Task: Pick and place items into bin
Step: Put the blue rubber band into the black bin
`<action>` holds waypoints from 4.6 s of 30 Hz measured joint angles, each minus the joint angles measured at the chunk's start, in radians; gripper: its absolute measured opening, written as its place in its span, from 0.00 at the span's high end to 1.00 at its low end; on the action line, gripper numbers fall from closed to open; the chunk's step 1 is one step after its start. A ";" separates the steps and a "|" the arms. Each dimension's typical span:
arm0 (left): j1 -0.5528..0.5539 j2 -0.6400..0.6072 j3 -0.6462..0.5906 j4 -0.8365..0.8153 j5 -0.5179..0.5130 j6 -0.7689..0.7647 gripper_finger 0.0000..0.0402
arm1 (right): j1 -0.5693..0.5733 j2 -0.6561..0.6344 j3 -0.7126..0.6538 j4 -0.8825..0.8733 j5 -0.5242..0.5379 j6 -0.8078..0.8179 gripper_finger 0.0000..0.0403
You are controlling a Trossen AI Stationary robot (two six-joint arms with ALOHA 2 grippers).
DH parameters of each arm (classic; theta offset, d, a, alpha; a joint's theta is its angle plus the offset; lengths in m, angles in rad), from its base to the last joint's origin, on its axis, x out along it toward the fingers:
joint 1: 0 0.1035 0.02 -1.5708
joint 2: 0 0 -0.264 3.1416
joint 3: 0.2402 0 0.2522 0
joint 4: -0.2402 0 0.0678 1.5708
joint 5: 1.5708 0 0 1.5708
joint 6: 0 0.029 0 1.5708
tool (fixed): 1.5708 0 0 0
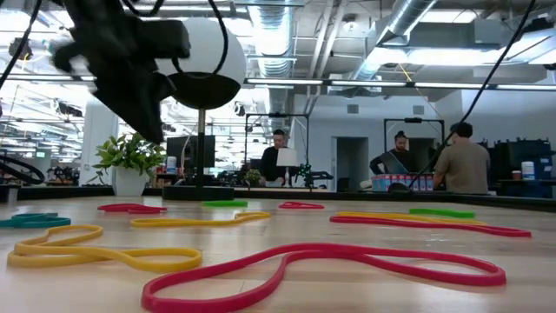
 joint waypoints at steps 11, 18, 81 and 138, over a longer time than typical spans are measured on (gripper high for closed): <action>-0.142 0.009 -0.032 -0.029 0.157 -0.146 0.77 | -0.202 0.063 0.001 0.144 0.448 -0.596 0.83; -0.221 0.088 -0.100 0.079 0.025 -0.147 0.77 | -0.386 0.140 0.000 0.154 0.412 -0.606 0.83; -0.157 0.112 0.072 0.328 -0.422 0.448 1.00 | -0.693 0.398 0.056 0.820 -0.003 -1.071 0.72; -0.158 0.111 0.072 0.147 -0.440 0.293 0.69 | 0.164 0.247 0.418 -0.718 -0.363 0.775 1.00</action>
